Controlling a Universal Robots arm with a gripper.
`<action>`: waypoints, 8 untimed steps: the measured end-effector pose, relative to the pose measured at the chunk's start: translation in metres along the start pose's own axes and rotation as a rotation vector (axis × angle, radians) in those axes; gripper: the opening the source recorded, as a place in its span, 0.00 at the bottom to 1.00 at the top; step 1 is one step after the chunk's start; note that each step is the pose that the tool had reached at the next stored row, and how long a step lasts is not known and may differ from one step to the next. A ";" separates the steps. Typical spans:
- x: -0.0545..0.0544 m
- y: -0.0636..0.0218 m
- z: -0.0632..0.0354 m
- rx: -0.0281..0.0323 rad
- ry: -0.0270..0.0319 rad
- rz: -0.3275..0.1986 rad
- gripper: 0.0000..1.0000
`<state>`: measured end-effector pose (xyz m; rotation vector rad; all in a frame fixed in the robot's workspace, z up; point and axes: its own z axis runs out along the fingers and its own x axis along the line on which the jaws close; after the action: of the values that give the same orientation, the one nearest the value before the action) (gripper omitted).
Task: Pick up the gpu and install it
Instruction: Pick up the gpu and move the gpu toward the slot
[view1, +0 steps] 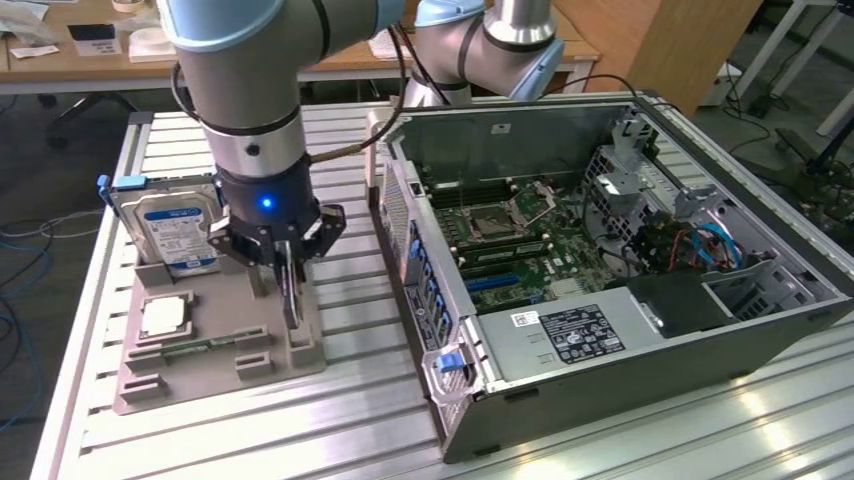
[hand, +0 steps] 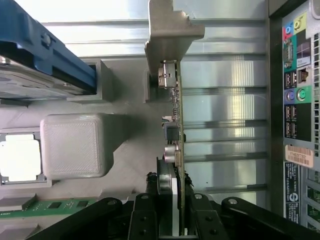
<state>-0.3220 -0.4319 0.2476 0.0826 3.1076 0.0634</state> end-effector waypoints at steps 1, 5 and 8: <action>0.000 0.0001 -0.0030 -0.0002 0.0000 0.000 0.28; 0.000 0.0006 -0.0146 -0.0011 0.0001 0.000 0.28; -0.001 0.0006 -0.0162 -0.0032 0.0110 0.000 0.28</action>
<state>-0.3219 -0.4320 0.2638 0.0830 3.1184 0.0690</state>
